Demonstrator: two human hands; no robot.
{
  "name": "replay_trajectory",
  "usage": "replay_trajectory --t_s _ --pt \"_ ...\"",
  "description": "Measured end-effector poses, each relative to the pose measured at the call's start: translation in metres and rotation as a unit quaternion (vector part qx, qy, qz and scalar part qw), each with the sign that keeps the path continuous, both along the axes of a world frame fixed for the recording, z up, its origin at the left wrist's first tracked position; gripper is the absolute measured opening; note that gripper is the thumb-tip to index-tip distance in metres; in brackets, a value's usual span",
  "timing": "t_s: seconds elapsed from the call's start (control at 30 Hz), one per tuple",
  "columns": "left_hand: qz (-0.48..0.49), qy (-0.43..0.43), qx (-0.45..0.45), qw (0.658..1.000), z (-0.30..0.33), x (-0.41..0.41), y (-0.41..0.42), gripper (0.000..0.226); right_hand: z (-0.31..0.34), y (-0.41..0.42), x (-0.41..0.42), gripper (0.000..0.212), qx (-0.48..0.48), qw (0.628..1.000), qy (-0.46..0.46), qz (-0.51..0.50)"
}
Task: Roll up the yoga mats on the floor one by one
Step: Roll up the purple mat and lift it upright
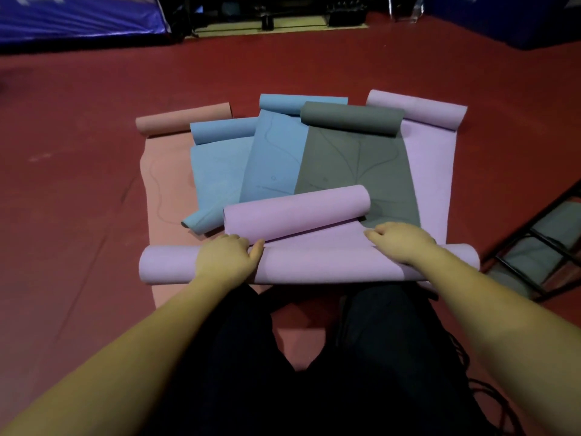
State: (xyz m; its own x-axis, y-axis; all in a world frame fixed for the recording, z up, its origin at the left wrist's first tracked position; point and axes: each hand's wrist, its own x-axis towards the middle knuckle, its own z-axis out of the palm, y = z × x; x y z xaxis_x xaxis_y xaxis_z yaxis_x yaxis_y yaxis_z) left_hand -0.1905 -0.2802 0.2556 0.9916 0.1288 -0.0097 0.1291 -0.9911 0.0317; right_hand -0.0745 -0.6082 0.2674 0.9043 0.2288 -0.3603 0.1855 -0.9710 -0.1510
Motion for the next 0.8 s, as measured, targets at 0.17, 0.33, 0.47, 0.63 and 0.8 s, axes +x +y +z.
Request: replay_trajectory --t_s 0.17,0.33,0.47,0.63,0.8 --pt "0.017 0.043 -0.016 0.999 -0.002 0.016 0.006 0.063 -0.005 -0.003 -0.029 0.055 0.025 0.982 -0.189 -0.001" --pt "0.027 0.104 -0.009 0.994 0.006 0.027 0.005 0.066 -0.025 -0.01 -0.055 0.068 -0.006 0.974 -0.223 0.037" --pt "0.036 0.128 -0.007 0.991 0.013 0.032 0.001 0.067 -0.014 -0.002 -0.044 0.065 -0.023 0.974 -0.225 0.006" --pt "0.055 0.131 -0.026 0.989 0.017 0.024 0.004 0.068 -0.003 -0.003 -0.038 0.05 -0.02 0.975 -0.22 0.013" --pt "0.063 0.214 -0.063 0.973 0.039 0.018 0.004 0.061 0.021 -0.005 -0.036 0.054 -0.063 0.989 -0.128 0.031"
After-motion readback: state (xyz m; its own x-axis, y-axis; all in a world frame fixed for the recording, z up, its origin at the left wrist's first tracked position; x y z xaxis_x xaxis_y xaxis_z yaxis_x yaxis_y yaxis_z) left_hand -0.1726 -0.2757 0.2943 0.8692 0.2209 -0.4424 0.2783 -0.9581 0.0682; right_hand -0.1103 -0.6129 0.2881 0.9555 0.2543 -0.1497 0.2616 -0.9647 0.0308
